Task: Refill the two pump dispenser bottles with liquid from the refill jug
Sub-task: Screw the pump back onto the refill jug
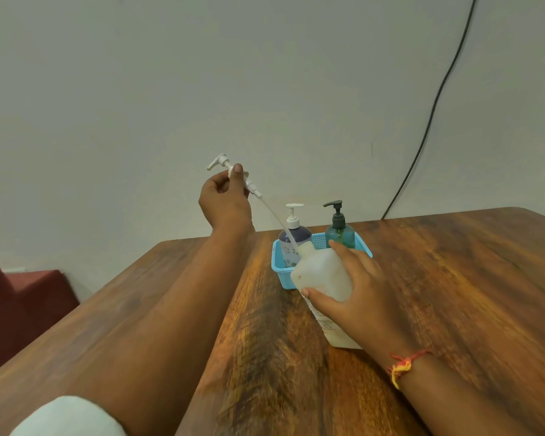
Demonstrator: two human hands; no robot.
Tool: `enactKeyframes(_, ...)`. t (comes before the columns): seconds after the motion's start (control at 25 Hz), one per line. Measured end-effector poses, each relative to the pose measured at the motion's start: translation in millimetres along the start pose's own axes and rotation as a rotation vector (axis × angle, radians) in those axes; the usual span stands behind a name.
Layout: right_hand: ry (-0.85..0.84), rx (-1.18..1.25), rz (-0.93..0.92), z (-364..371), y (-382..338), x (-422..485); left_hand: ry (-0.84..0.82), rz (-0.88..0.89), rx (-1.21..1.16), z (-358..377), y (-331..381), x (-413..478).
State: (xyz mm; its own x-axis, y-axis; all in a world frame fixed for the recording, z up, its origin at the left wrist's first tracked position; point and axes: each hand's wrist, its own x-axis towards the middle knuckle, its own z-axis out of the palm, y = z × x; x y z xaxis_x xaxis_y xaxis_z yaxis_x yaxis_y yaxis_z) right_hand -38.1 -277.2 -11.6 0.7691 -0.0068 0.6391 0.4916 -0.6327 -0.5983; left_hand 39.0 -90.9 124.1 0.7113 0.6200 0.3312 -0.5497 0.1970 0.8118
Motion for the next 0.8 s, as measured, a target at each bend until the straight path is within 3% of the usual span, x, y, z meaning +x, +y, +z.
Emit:
enactKeyframes(0.44, -0.025, -0.011, 0.013, -3, -3, -1, -0.022, -0.029, 0.05, 0, -14, -6)
enactKeyframes(0.8, -0.051, 0.076, 0.097, -2, -2, 0, -0.324, -0.11, 0.099, -23, -35, -70)
